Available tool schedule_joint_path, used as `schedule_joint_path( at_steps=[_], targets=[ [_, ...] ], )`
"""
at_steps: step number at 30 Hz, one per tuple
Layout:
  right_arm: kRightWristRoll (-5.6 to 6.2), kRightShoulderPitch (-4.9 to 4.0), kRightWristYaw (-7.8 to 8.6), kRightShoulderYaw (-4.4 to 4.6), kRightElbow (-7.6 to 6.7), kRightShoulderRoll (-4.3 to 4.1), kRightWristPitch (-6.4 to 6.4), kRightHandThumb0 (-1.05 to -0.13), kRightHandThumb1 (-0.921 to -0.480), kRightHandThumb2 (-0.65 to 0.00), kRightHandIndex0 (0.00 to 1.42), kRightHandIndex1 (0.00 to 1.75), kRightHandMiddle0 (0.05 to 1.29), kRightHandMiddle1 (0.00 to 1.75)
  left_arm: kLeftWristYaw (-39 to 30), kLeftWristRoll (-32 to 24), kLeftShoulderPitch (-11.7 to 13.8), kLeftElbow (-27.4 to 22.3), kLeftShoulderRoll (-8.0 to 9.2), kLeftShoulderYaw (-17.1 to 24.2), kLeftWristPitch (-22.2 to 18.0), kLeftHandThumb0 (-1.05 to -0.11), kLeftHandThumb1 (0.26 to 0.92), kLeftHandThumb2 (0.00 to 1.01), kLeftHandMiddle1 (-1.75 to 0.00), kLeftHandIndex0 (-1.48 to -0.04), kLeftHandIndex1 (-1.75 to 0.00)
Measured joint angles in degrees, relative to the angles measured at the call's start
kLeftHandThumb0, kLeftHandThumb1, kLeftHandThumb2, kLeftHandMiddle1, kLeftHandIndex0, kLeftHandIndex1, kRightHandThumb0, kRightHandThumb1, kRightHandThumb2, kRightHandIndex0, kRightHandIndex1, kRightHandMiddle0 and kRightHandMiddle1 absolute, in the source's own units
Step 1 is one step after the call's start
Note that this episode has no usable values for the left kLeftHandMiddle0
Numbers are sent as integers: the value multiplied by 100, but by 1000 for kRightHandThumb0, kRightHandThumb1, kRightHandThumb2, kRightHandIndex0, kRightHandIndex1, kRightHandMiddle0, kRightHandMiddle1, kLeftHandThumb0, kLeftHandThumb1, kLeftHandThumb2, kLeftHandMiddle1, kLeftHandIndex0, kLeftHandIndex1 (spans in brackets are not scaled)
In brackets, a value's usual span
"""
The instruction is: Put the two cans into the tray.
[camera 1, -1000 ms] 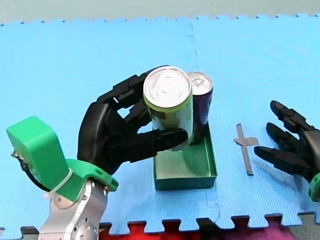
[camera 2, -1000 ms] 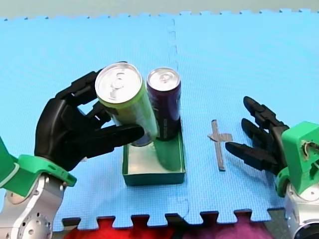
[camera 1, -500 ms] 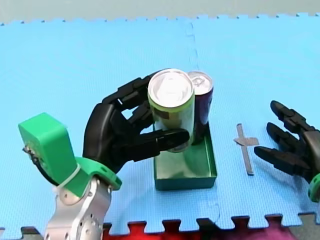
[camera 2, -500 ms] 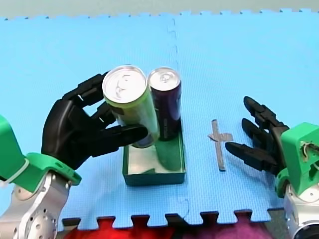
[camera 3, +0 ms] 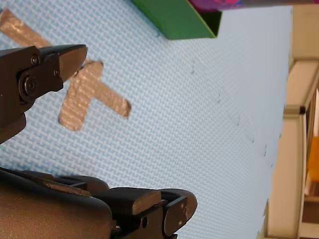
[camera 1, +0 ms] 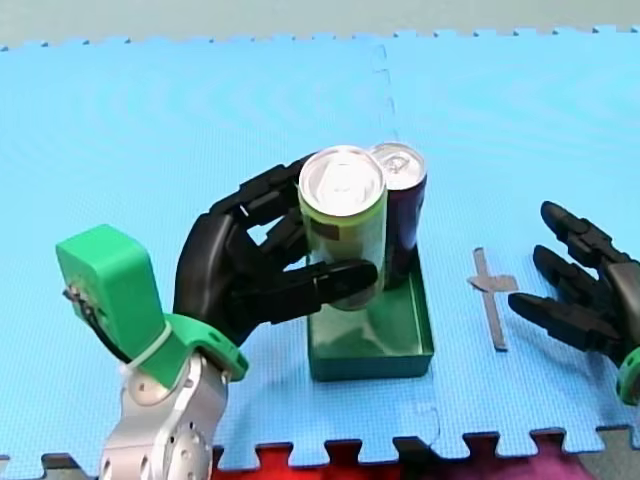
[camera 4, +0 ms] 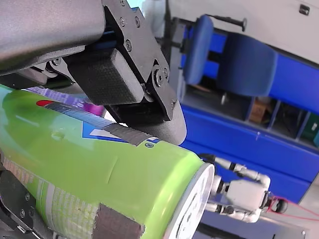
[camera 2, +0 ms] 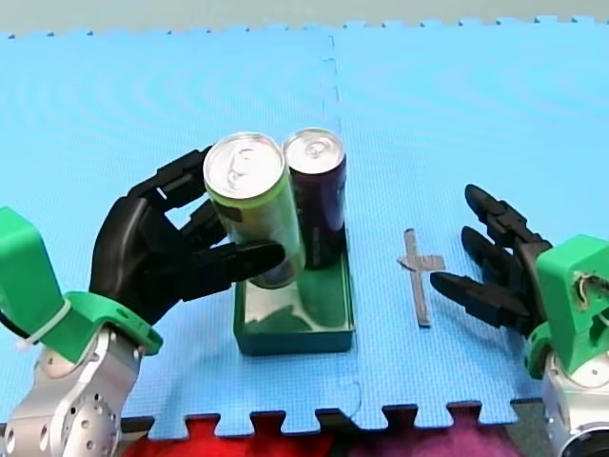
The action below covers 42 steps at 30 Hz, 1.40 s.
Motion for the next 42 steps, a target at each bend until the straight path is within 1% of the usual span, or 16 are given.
schedule_joint_path(
  at_steps=[10,22,30,42],
  targets=[
    [1,18,-5,1,-11,1,-24,-915,-791,-1,370,1,316,0,-26,24,-27,245,-49,52,-107,-404,731,0,0,-1293,0],
    [-14,33,-64,18,-17,4,-47,-931,-802,-3,366,0,308,0,2,60,-19,348,-116,33,-108,-403,735,1,0,-1286,0],
    [-44,50,-170,57,-43,20,-68,-943,-809,-3,366,0,306,0,-27,115,-45,638,-96,55,-206,-399,740,2,0,-1278,0],
    [-40,63,-185,60,-70,26,-58,-944,-797,0,363,0,299,0,0,197,-58,773,-104,65,-250,-391,747,2,0,-1267,0]
  ],
)
